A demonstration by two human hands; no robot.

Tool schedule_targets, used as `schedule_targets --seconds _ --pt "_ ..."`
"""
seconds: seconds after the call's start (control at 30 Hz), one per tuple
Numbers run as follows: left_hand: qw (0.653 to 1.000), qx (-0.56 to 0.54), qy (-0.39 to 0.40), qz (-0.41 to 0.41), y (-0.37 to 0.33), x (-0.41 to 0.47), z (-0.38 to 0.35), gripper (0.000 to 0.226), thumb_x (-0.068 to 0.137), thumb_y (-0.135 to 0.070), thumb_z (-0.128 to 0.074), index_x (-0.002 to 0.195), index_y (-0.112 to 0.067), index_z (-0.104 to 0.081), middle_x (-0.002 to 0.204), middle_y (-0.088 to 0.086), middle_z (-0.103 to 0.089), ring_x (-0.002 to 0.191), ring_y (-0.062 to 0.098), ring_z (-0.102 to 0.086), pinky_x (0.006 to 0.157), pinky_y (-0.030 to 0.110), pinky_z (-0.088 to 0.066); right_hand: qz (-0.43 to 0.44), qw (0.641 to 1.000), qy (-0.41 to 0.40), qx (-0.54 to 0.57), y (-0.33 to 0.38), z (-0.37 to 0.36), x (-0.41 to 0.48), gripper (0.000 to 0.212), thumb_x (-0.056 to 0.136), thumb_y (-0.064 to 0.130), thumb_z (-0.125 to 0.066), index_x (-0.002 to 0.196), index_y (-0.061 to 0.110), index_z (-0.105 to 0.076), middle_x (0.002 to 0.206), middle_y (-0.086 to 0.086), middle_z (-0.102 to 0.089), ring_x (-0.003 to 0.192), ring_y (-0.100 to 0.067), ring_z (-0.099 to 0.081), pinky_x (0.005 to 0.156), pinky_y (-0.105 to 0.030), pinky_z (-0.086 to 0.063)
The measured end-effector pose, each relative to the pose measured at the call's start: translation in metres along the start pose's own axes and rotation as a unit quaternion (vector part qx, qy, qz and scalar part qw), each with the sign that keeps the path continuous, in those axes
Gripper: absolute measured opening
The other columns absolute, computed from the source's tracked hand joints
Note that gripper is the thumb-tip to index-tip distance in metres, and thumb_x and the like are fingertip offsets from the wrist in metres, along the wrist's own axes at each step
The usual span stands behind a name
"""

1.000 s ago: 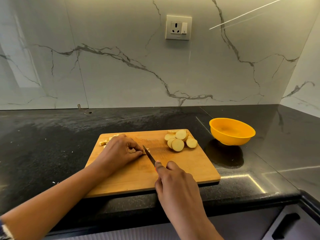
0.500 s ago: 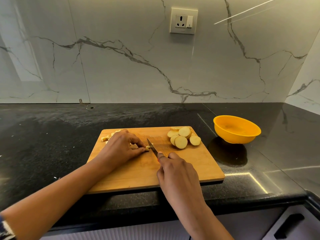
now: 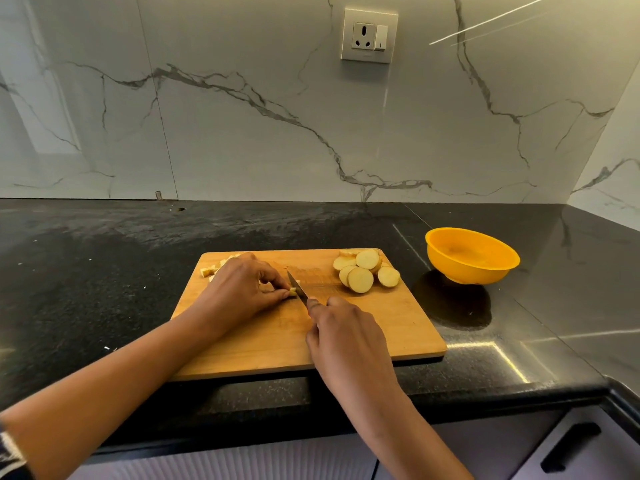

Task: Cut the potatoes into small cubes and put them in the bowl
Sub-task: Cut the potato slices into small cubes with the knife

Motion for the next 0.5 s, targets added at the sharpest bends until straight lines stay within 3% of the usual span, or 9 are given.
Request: schedule_targets --seconds 0.23,0.5 --pt "1.0 0.002 -0.009 0.011 -0.003 -0.001 0.0 0.014 0.082 -0.029 -0.071 0.095 -0.024 -0.072 0.079 -0.025 -0.045 0.078 -0.003 -0.044 0.064 0.009 -0.034 0.035 0.999 0.02 -0.005 -0.002 0.019 -0.03 0.047 0.101 0.027 -0.036 0.147 0.024 -0.028 0.117 0.004 -0.049 0.093 -0.011 -0.054 0.071 -0.022 -0.041" --pt "1.0 0.014 -0.004 0.011 -0.001 -0.001 -0.002 0.016 0.081 -0.031 -0.071 0.096 -0.025 -0.073 0.086 -0.016 -0.057 0.083 0.003 -0.05 0.07 0.016 -0.042 -0.016 1.0 -0.001 -0.006 -0.008 0.003 0.003 0.044 0.101 0.029 -0.038 0.144 0.025 -0.036 0.116 0.002 -0.051 0.095 -0.014 -0.056 0.072 -0.024 -0.042"
Point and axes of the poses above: each hand's wrist, its own x-axis towards the middle knuckle, its own z-axis out of the back of the hand, y = z × x, the point moved 2 cm from there along x, towards the middle knuckle
